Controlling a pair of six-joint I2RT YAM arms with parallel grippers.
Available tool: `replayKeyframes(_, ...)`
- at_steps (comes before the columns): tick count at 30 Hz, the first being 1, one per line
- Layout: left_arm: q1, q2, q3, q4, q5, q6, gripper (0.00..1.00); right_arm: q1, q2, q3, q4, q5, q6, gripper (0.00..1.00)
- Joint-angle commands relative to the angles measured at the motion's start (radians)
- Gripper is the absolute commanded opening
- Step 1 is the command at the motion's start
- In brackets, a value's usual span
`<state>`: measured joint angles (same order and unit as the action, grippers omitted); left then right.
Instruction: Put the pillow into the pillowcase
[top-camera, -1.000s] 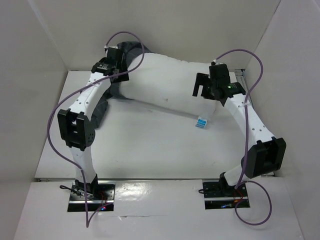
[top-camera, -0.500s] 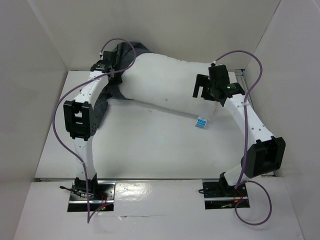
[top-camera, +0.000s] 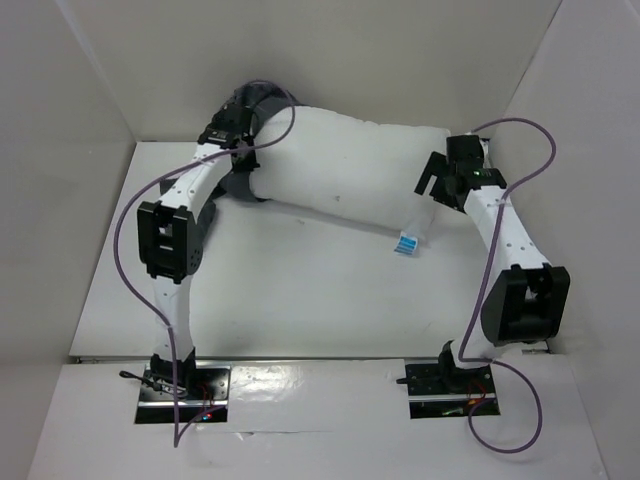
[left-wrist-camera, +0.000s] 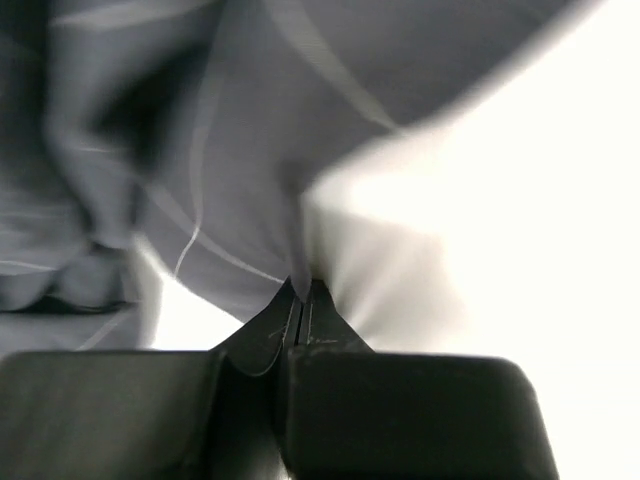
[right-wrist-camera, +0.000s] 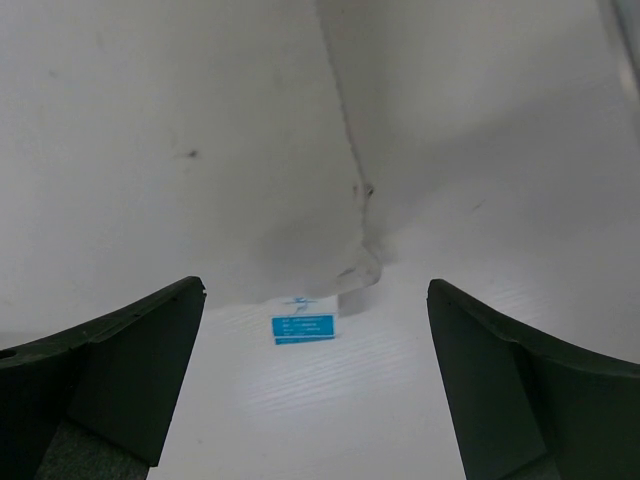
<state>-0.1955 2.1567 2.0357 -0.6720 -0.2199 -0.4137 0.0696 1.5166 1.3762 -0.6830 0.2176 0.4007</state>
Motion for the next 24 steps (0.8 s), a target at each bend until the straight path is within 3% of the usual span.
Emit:
replayKeyframes(1,-0.105,-0.055,0.070,0.022,0.112,0.050,0.00,-0.031,0.048,-0.040,0.103,-0.147,0.033,1.00)
replayKeyframes(5,-0.171,-0.028,0.145,-0.006,0.171,0.059,0.00,-0.031,0.239,0.039,0.193,-0.357,0.033,1.00)
replayKeyframes(8,-0.214,0.006,0.208,-0.024,0.220,0.059,0.00,-0.010,0.269,0.028,0.357,-0.518,0.044,0.85)
replayKeyframes(9,-0.214,0.015,0.228,-0.024,0.241,0.059,0.00,0.001,0.269,0.027,0.393,-0.594,0.044,0.59)
replayKeyframes(12,-0.243,0.041,0.288,-0.038,0.307,0.040,0.00,0.050,0.228,0.037,0.430,-0.598,0.018,0.00)
replayKeyframes(16,-0.243,0.042,0.287,-0.038,0.277,0.030,0.00,0.059,0.162,0.067,0.326,-0.430,-0.014,0.00)
replayKeyframes(18,-0.243,0.032,0.256,-0.038,0.266,0.030,0.00,0.059,0.128,0.089,0.237,-0.237,-0.014,0.32)
replayKeyframes(19,-0.233,0.032,0.256,-0.038,0.266,0.030,0.00,0.059,0.119,0.098,0.209,-0.165,-0.014,0.57)
replayKeyframes(21,-0.223,0.023,0.232,-0.038,0.277,0.030,0.00,0.059,0.108,0.128,0.148,-0.036,0.010,0.87)
replayKeyframes(22,-0.223,0.023,0.231,-0.038,0.277,0.030,0.00,0.059,0.108,0.145,0.126,0.085,0.026,0.91)
replayKeyframes(24,-0.223,0.023,0.231,-0.038,0.277,0.030,0.00,0.050,0.157,0.208,0.076,0.159,0.050,0.92)
